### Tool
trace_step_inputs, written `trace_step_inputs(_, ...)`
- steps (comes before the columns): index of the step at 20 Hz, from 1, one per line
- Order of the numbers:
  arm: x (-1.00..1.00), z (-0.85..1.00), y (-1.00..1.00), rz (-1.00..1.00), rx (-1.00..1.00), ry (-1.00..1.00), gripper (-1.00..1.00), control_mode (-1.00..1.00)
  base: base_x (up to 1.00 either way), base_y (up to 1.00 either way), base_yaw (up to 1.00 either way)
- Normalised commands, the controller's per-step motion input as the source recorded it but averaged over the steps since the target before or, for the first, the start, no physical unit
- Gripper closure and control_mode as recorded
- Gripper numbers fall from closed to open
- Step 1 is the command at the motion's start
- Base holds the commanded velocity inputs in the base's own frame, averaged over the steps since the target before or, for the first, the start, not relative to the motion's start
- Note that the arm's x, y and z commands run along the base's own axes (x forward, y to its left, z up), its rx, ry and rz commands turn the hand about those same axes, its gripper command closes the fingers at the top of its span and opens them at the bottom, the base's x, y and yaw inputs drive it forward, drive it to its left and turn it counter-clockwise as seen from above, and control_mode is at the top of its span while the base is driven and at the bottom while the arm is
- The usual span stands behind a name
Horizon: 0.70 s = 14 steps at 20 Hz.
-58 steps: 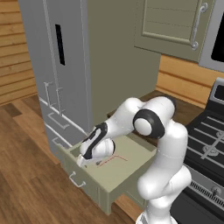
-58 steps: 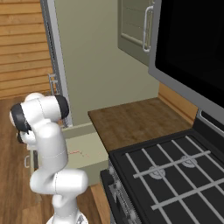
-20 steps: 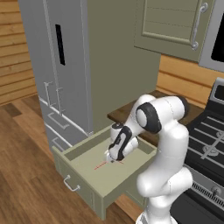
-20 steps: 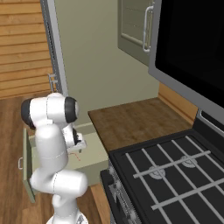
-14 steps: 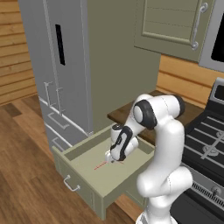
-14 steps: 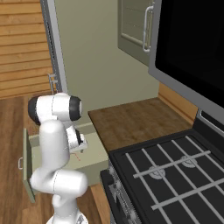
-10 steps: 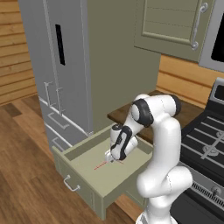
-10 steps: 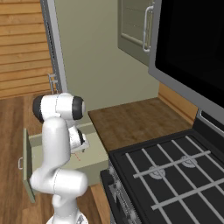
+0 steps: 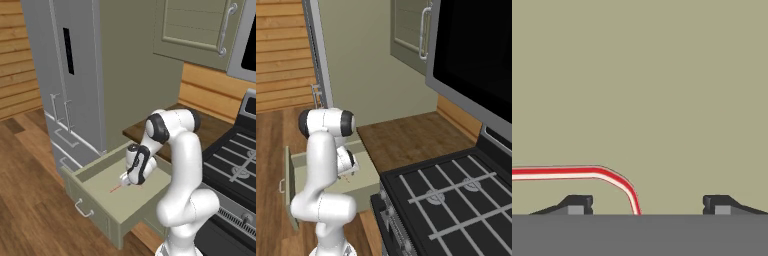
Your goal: Take a straw from the drawer in front and place it inside the glass cup on the dining counter.
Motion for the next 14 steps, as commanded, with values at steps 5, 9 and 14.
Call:
trace_step_inputs(5,0.02,-0.47,0.0,0.0,0.0,0.0,1.0,-1.0,0.0,0.0,0.0)
trace_step_inputs(9,0.0,-0.42,0.0,0.0,0.02,0.04,1.0,-1.0,0.0,0.0,0.0)
trace_step_inputs(14,0.0,-0.31,0.0,0.0,0.06,0.08,1.0,-1.0,0.0,0.0,0.0)
